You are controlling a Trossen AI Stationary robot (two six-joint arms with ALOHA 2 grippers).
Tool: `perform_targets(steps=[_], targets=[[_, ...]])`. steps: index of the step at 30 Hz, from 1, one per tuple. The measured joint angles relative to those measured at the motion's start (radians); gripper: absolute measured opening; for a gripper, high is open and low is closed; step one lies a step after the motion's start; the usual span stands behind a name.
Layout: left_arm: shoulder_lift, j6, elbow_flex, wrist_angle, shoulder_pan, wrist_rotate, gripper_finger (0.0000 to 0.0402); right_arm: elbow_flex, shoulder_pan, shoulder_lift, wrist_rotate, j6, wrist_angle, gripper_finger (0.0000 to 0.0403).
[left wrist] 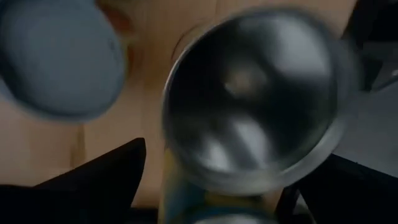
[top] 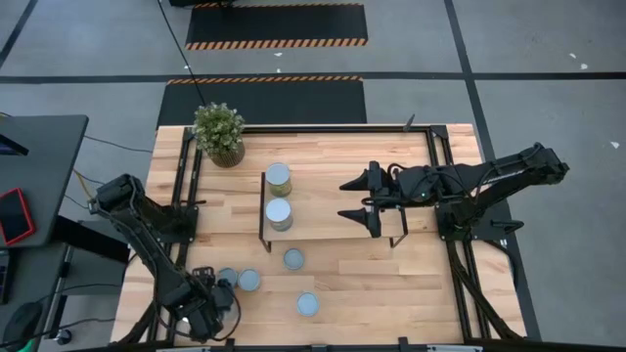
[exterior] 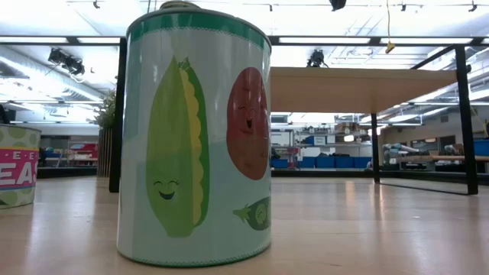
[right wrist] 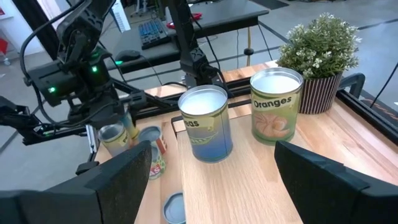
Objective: Pick and place cans onto a shelf
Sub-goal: Put the canned peaches on the shelf
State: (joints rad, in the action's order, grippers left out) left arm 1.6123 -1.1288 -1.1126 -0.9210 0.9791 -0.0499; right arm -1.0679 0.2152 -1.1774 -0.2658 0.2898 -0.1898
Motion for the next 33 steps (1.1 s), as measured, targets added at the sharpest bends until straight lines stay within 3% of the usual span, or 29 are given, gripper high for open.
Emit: perform_targets(steps=[9,19,26,33], targets=[[0.001,-0.012,0.000,0.065,-0.001,0.120,0.0389,0.000,-0.029,0.000,0.033,0.033,0.000,0.0347],[0.005,-0.056,0.000,0.107,-0.004,0.126,0.0387,0.000,-0.029,0.000,0.033,0.032,0.000,0.0347],[0.005,-0.096,0.000,0.103,-0.034,0.126,0.0349,0.000,-0.026,0.017,0.034,0.033,-0.005,0.0347],[0.004,-0.126,-0.001,0.091,-0.072,0.131,0.0321,0.000,-0.023,0.060,0.124,0.028,-0.035,0.0347]])
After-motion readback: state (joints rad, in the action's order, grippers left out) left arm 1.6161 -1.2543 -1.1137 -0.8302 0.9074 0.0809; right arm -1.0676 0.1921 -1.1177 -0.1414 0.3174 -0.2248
